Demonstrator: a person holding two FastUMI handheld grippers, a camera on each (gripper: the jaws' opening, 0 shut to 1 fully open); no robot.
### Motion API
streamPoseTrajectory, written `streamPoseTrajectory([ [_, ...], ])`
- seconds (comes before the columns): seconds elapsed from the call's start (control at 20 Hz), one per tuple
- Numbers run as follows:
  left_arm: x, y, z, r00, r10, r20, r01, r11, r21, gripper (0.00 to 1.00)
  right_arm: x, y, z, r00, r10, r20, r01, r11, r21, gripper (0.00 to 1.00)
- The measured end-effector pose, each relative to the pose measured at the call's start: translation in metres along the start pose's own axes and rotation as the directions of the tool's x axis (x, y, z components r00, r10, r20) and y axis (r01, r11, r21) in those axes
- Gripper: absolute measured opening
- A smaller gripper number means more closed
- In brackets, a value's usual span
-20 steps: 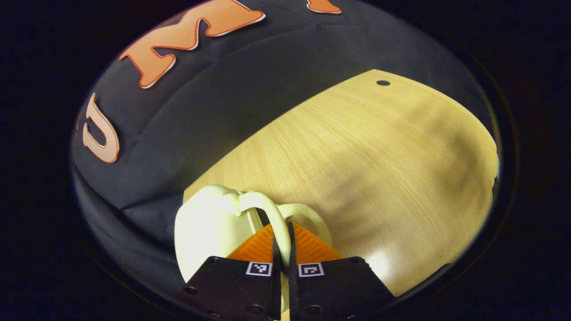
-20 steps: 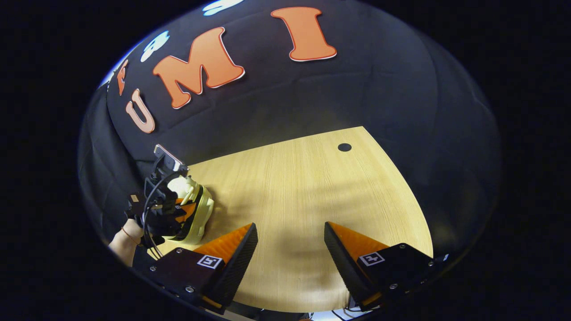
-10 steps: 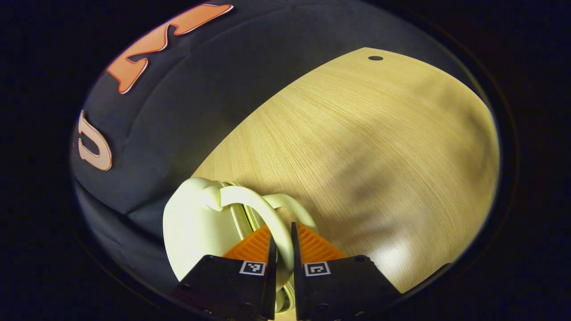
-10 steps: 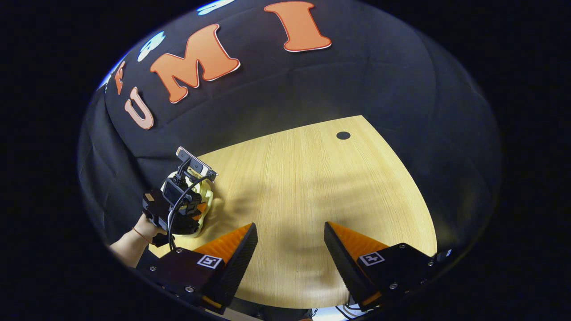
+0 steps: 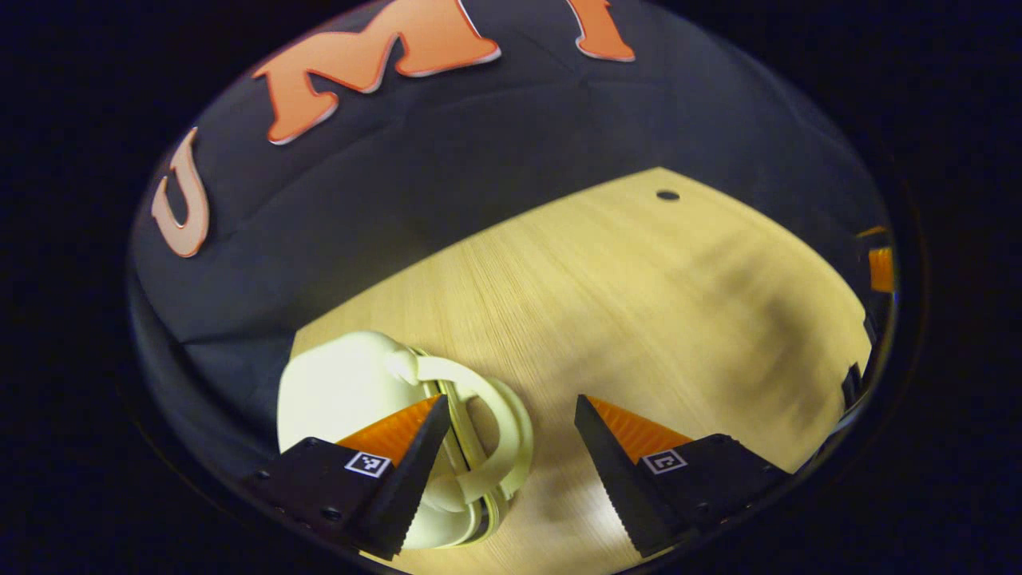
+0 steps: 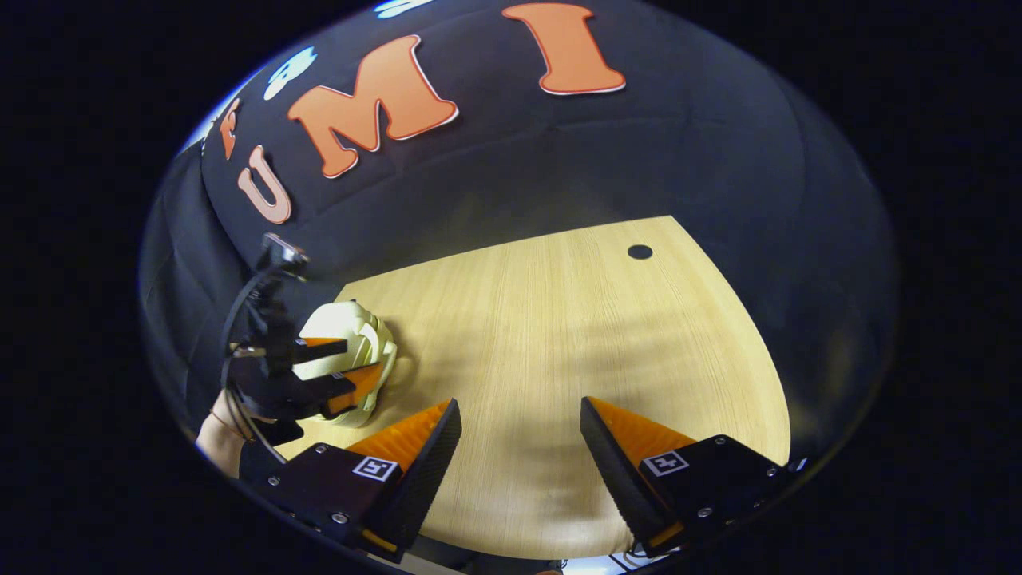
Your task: First open the suitcase, pack the skin care products into it, and then close the suitcase.
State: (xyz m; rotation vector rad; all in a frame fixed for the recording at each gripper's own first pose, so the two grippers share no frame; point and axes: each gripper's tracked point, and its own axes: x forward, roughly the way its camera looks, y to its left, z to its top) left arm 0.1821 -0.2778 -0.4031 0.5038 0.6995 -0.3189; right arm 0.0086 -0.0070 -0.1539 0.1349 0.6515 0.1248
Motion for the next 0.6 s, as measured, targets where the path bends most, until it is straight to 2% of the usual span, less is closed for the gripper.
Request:
streamPoseTrajectory([
  [0.15,-0.052,0.02,0.052,0.987,0.014,0.162,0.0,0.997,-0.083,0.98,-0.004,0.02,0.029,0.995,-0.011,0.094,0.015,0.999,-0.051,0.96],
  [0.25,-0.089,0.031,0.081,0.965,0.033,0.26,-0.002,0.993,-0.12,0.98,-0.012,0.038,0.048,0.986,-0.001,0.164,0.012,0.998,-0.068,0.96],
  [0.35,-0.13,0.053,0.102,0.931,0.074,0.358,-0.015,0.986,-0.165,0.98,-0.022,0.053,0.065,0.972,-0.003,0.234,0.023,0.996,-0.084,0.96],
  [0.45,-0.167,0.074,0.114,0.889,0.099,0.447,0.003,0.975,-0.222,0.98,-0.033,0.068,0.08,0.954,-0.009,0.3,0.039,0.995,-0.094,0.96],
  [0.6,-0.199,0.101,0.117,0.834,0.162,0.527,-0.003,0.957,-0.289,0.98,-0.053,0.089,0.093,0.925,-0.011,0.38,0.053,0.994,-0.1,0.95],
])
